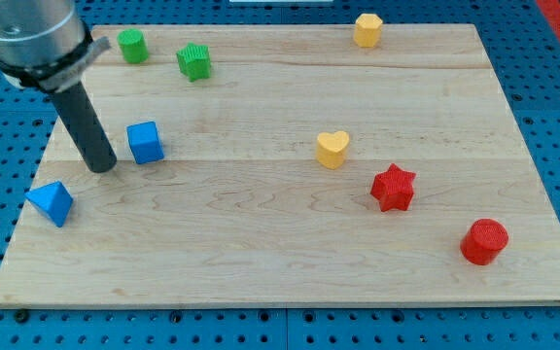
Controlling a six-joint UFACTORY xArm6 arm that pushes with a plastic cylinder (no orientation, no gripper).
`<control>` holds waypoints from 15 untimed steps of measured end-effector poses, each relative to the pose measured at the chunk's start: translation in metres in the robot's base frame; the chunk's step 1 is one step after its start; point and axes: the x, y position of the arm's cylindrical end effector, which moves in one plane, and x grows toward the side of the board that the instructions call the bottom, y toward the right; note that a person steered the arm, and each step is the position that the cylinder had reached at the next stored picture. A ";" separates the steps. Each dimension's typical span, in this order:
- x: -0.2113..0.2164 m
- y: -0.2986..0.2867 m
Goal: Place the blue triangle top left to the blue cube
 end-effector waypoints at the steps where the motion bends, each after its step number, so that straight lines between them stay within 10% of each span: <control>1: -0.041 0.064; 8: -0.020 0.186; 10: 0.140 0.108; 13: 0.085 -0.070; 15: 0.003 0.056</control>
